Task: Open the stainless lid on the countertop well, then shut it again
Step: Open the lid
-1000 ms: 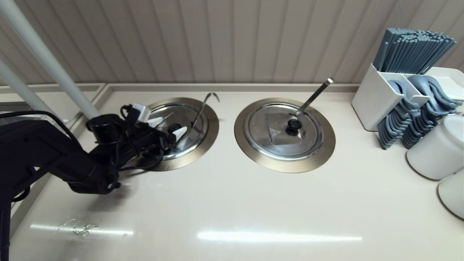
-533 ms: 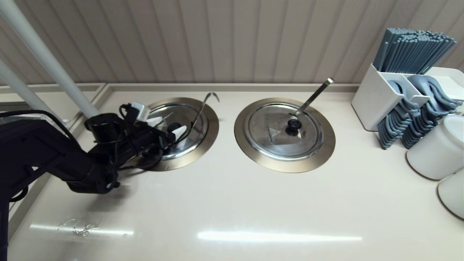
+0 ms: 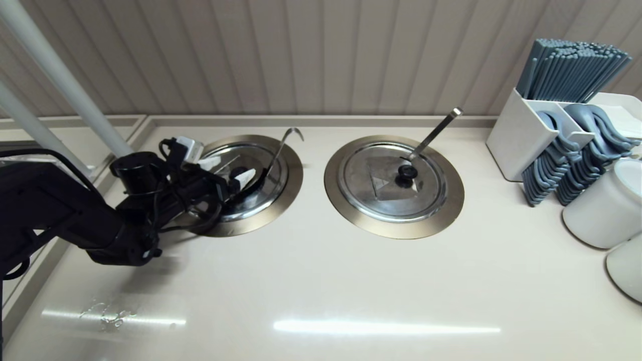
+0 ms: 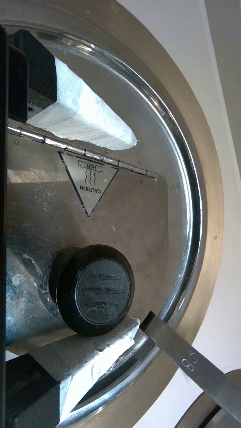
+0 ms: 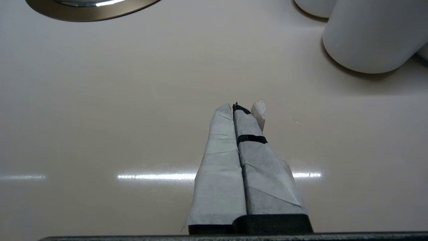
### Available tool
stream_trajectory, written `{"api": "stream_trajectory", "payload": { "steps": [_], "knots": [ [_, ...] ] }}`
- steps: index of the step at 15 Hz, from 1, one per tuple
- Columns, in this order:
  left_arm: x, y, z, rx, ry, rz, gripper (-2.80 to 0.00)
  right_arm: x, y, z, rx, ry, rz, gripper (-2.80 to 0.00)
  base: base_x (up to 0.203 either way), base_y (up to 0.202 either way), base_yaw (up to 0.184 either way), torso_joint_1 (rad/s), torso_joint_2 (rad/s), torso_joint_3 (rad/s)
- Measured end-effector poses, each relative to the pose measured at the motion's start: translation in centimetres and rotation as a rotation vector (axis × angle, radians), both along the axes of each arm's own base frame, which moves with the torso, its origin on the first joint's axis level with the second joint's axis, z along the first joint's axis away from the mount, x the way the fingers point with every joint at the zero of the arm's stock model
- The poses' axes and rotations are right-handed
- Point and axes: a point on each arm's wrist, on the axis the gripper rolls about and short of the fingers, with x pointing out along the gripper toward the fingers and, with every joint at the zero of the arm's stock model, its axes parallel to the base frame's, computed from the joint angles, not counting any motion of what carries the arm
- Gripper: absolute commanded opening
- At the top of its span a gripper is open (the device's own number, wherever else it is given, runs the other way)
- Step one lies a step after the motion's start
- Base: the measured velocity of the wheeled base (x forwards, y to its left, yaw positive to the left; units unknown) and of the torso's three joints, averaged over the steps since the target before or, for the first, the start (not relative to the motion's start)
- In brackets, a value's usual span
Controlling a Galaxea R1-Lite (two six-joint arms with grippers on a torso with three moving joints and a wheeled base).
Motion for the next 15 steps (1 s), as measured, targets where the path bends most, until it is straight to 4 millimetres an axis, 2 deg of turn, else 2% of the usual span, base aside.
{"api": "stream_trajectory", "payload": {
  "steps": [15],
  "knots": [
    [-0.1,1.5,1.9,-0.037,-0.037,0.030,0.00,0.0,0.0,0.0,0.001,0.000,0.000,-2.80,0.000,0.000,0.000,0.000,0.00,0.000]
  ]
}}
